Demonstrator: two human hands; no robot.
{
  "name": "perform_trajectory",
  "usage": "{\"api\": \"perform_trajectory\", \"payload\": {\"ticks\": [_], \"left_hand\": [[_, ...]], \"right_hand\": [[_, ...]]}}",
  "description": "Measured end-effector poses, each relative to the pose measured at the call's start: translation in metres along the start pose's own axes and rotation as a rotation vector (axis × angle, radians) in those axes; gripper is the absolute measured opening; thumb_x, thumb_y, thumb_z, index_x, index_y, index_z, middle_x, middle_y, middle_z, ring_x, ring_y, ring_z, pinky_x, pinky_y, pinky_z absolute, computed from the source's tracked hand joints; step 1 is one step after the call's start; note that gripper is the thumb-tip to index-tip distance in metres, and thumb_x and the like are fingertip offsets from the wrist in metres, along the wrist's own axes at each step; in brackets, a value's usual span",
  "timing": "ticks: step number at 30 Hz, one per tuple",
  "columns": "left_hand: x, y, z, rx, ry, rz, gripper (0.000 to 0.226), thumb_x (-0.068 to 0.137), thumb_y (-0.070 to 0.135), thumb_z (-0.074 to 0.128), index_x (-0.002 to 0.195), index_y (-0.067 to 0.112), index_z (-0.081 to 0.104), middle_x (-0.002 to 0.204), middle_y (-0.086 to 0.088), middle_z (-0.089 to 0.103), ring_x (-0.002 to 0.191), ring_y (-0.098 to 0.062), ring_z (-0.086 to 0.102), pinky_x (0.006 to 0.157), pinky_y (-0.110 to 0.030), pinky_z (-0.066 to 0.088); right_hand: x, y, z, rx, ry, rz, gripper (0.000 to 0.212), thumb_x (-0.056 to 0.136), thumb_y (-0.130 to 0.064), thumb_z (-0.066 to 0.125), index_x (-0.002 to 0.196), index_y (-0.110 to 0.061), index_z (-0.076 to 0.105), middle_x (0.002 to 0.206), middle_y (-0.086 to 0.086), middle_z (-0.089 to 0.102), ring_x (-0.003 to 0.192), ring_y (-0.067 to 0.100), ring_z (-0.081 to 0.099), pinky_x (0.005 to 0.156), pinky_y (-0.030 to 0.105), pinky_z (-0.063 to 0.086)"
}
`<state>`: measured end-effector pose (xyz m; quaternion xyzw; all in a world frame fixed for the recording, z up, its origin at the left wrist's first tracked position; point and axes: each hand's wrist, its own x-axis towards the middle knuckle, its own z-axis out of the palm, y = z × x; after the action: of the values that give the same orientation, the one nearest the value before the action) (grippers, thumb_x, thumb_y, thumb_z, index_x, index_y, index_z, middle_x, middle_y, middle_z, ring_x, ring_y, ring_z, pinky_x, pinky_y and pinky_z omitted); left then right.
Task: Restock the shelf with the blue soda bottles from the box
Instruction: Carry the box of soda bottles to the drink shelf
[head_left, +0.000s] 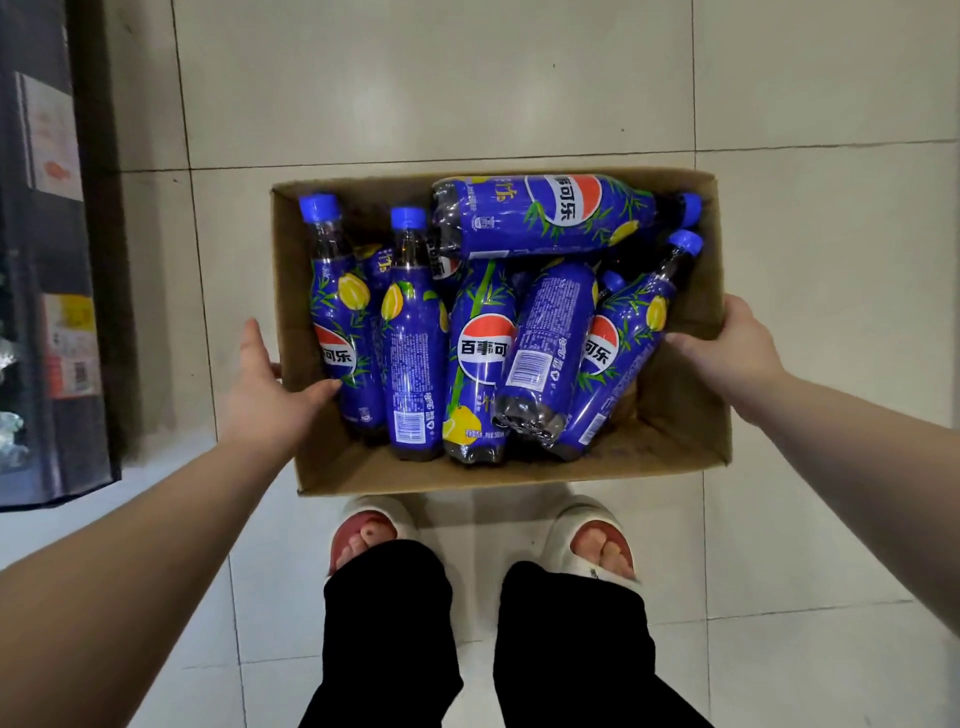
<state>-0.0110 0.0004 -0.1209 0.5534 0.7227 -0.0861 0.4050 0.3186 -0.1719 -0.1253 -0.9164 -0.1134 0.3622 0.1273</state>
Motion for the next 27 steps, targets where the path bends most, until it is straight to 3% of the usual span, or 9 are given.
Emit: {"api": "perform_trajectory", "payload": {"ticks": [4, 8, 12, 15, 21, 27], "left_hand": [[0.009, -0.005, 0.008, -0.152, -0.023, -0.059, 0.086, 0.070, 0.023, 0.078, 0.141, 0.022, 0.029, 0.135, -0.011, 0.052, 0.115, -0.031, 0.055, 0.096, -0.048, 0.047], [0.011, -0.004, 0.013, -0.092, 0.005, -0.053, 0.048, 0.075, 0.016, 0.072, 0.120, 0.016, 0.054, 0.116, -0.012, 0.064, 0.103, -0.033, 0.061, 0.091, -0.048, 0.050], [0.010, -0.002, 0.012, -0.032, 0.059, -0.037, 0.031, 0.081, 0.015, 0.062, 0.112, 0.015, 0.058, 0.112, -0.016, 0.065, 0.101, -0.037, 0.060, 0.089, -0.049, 0.050], [0.010, -0.002, 0.010, -0.061, 0.059, -0.042, 0.029, 0.083, 0.014, 0.059, 0.112, 0.014, 0.059, 0.112, -0.014, 0.065, 0.102, -0.036, 0.060, 0.090, -0.047, 0.050], [-0.013, -0.005, -0.005, -0.084, 0.076, -0.054, 0.022, 0.082, 0.012, 0.059, 0.103, 0.016, 0.063, 0.103, -0.012, 0.067, 0.096, -0.036, 0.062, 0.088, -0.047, 0.051], [-0.078, 0.007, -0.058, -0.051, 0.075, -0.038, 0.025, 0.084, 0.012, 0.058, 0.109, 0.014, 0.063, 0.101, -0.014, 0.067, 0.093, -0.035, 0.061, 0.087, -0.043, 0.051]], "right_hand": [[0.010, 0.002, 0.004, 0.057, 0.022, 0.047, 0.053, 0.076, -0.025, 0.071, 0.124, -0.014, 0.052, 0.121, 0.014, 0.060, 0.109, 0.033, 0.057, 0.084, 0.035, 0.047], [0.016, 0.003, 0.006, -0.006, 0.024, 0.007, 0.036, 0.078, -0.021, 0.068, 0.112, -0.012, 0.060, 0.114, 0.017, 0.064, 0.105, 0.035, 0.059, 0.088, 0.041, 0.050], [0.018, 0.006, 0.005, 0.001, 0.052, 0.008, 0.031, 0.080, -0.019, 0.065, 0.110, -0.013, 0.062, 0.112, 0.018, 0.065, 0.103, 0.036, 0.061, 0.090, 0.043, 0.050], [0.018, 0.006, 0.004, 0.021, 0.065, 0.012, 0.029, 0.079, -0.018, 0.066, 0.107, -0.014, 0.064, 0.109, 0.019, 0.067, 0.100, 0.036, 0.063, 0.092, 0.047, 0.051], [-0.007, 0.004, -0.011, 0.006, 0.082, 0.004, 0.025, 0.081, -0.015, 0.062, 0.106, -0.012, 0.064, 0.104, 0.018, 0.066, 0.098, 0.035, 0.062, 0.085, 0.040, 0.049], [-0.073, -0.011, -0.061, 0.016, 0.076, 0.027, 0.021, 0.081, -0.014, 0.063, 0.102, -0.010, 0.065, 0.099, 0.018, 0.067, 0.091, 0.033, 0.063, 0.084, 0.041, 0.051]]}}
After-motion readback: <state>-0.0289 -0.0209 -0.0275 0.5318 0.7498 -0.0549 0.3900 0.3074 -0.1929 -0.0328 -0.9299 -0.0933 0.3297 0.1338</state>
